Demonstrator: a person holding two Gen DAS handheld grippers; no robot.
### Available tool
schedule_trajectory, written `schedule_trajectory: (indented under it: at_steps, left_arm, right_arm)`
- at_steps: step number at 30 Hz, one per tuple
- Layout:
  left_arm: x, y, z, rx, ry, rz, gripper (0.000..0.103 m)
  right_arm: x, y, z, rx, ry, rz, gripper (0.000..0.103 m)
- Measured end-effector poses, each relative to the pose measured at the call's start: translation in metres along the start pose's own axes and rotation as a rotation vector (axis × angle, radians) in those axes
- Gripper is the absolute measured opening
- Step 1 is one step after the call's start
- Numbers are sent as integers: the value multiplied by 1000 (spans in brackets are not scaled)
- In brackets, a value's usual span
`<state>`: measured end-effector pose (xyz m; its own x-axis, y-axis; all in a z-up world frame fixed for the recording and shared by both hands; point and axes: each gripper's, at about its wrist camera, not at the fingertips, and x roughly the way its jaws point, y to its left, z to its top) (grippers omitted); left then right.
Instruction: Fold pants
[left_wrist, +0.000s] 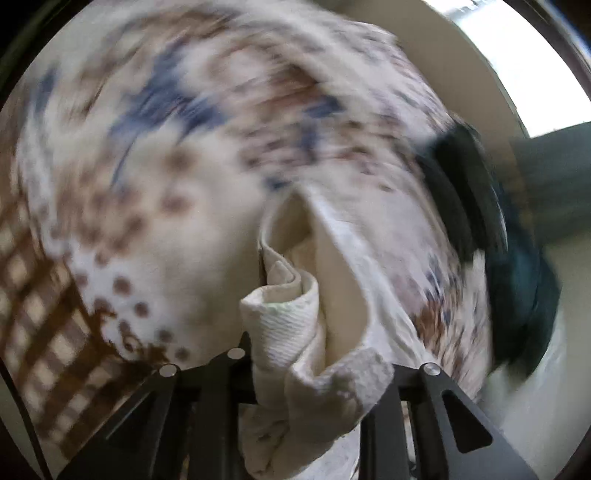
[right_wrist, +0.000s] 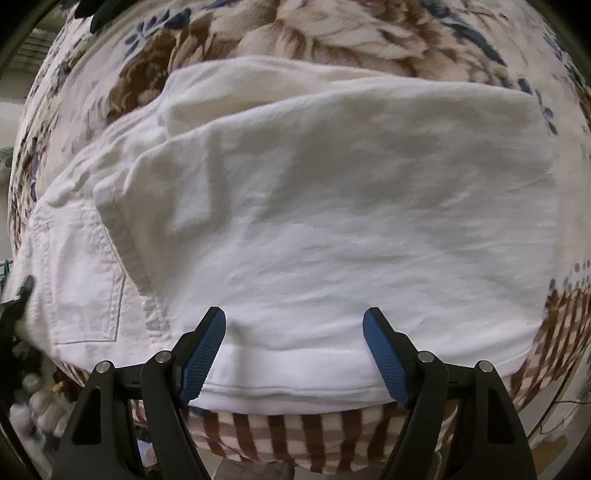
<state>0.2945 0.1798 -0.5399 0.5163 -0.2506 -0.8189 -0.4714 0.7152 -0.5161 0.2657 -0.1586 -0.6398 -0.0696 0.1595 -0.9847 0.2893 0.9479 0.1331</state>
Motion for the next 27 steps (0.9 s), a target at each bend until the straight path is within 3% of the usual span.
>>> schedule_trajectory:
  at_steps: [4,7,13,15,18,21,24,27]
  left_arm:
    - [-36,-87,-27,265,-16,-30,19]
    - [-44,-147,-65,411,21,-81,19]
    - [16,-240,-164,628,183,-106,18]
    - [51,-258,-201,710,251,-60,18]
    - [99,-261,-234,749,336,40,18]
    - [115,-258,-240,741,353,78,18]
    - [114,-259,-238,738,360,96,20]
    - [96,-265,-236,724,377,112,27]
  right_arm:
    - [-14,-31,0,39,-27,29,79]
    - [-27,-58,1,76,-47,52,79]
    - [-49,-140,0,185,-74,62,79]
    - [-56,-167,1,216,-72,57,79]
    - [-58,-211,1,251,-68,54,79]
    - [-58,-242,0,255,-54,66,79]
    - [-58,-258,2,242,-49,91,79]
    - [-55,-249,3,228,-54,145,79]
